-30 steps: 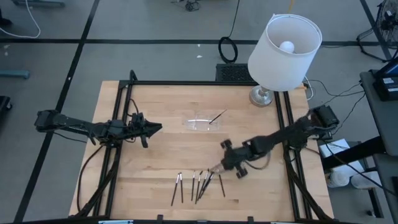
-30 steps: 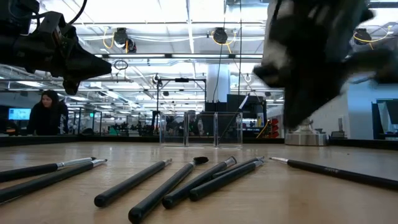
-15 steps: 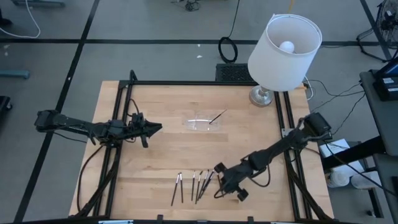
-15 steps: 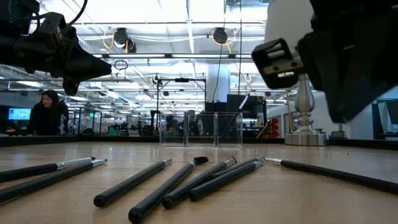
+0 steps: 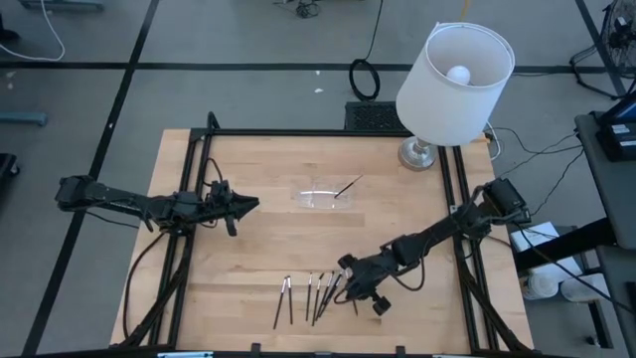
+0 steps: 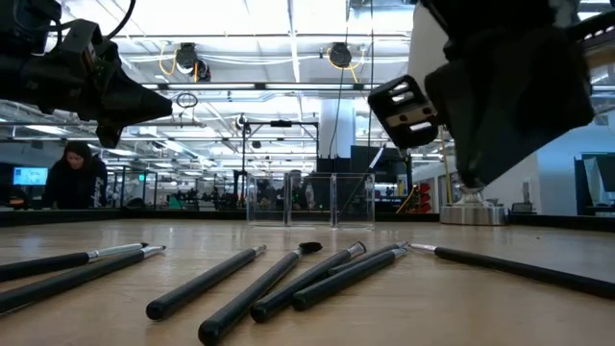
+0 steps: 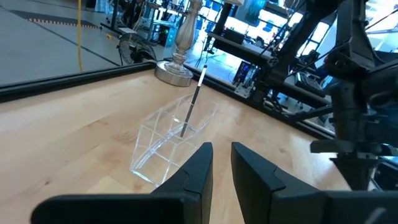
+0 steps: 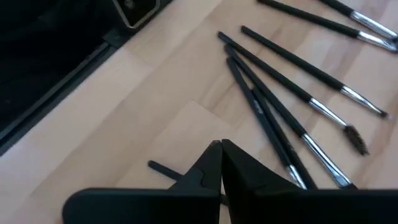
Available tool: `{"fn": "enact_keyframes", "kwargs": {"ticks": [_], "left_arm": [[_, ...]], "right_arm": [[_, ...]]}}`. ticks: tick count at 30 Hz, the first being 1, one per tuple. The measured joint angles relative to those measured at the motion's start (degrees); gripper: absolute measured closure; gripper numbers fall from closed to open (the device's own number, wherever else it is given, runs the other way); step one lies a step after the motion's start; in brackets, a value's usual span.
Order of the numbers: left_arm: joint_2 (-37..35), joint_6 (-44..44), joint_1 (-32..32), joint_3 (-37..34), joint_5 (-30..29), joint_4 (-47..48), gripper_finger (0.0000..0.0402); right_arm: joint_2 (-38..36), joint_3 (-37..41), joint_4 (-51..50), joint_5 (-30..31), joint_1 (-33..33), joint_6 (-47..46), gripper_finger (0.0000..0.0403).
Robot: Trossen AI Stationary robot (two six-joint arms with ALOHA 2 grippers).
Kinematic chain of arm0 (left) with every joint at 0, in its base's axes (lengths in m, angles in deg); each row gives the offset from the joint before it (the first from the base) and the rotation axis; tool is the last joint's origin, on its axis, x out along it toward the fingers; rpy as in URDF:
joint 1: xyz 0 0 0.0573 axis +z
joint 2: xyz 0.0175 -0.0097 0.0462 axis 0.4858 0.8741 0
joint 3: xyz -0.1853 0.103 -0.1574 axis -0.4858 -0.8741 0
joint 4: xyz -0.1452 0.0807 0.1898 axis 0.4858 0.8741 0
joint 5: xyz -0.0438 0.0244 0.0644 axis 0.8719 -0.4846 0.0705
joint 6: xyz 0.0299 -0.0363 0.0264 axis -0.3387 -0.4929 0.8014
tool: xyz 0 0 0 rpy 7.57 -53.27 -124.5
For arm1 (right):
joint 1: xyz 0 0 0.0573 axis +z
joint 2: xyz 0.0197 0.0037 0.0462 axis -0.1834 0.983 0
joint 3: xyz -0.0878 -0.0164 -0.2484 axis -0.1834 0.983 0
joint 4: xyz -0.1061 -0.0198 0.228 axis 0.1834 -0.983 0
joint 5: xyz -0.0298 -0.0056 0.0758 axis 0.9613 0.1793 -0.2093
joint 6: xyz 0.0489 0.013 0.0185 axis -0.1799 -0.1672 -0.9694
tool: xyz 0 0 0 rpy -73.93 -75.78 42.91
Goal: Put items in baskets/containers
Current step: Put the black liner brush into the transparent organizer
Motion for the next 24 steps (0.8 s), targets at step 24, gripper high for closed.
{"fn": "enact_keyframes", "kwargs": {"ticks": [24], "left_arm": [[0.11, 12.75, -2.61, 0.01, 5.96, -3.29, 0.0337]], "right_arm": [[-0.02, 1.11, 6.19, 20.42, 6.39, -20.39, 0.0403]]}}
